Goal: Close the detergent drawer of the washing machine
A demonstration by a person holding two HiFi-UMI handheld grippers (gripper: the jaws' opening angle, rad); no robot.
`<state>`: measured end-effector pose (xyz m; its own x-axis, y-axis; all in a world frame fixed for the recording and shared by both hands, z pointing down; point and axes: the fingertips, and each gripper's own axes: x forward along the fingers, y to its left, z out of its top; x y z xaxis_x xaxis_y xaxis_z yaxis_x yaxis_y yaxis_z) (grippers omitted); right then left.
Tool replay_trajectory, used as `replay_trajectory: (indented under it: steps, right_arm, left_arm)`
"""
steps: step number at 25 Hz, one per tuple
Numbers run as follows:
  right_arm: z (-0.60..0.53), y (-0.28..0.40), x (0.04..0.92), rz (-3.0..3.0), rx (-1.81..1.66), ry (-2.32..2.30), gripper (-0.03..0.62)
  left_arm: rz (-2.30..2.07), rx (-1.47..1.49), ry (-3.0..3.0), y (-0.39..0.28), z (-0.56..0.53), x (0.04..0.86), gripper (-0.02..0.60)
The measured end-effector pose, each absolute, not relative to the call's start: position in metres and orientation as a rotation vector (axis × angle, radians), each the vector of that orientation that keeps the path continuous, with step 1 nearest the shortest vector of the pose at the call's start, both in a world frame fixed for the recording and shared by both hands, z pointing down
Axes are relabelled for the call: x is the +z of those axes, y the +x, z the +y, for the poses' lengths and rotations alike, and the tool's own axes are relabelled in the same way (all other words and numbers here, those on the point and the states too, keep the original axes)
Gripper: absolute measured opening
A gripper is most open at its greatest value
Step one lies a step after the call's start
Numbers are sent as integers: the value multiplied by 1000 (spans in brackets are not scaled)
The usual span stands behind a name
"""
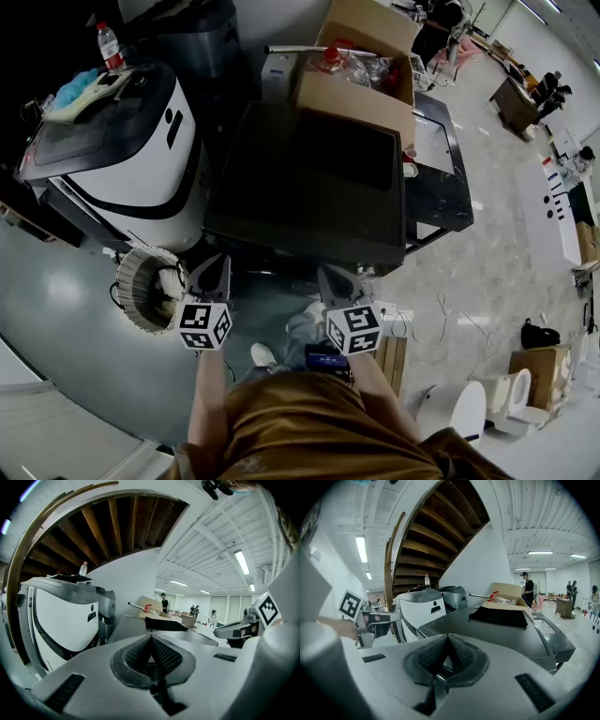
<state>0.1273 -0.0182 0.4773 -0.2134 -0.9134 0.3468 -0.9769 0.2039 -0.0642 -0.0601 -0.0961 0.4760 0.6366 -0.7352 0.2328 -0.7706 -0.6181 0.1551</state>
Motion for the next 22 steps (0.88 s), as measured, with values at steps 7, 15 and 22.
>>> replay_trajectory:
  steps: [7, 15, 22]
  right_arm:
    - [-17, 124, 479, -2242, 385, 1775, 12]
    - [-18, 125, 479, -2243, 389, 1779, 12]
    - [-21, 130, 480, -2239, 391, 1777, 12]
  left_arm:
    - [-1195, 195, 2617, -57, -96, 478, 23]
    - [-1211, 222, 2603, -62, -102, 485, 23]
    - [-1213, 216, 2581, -62, -109, 491, 23]
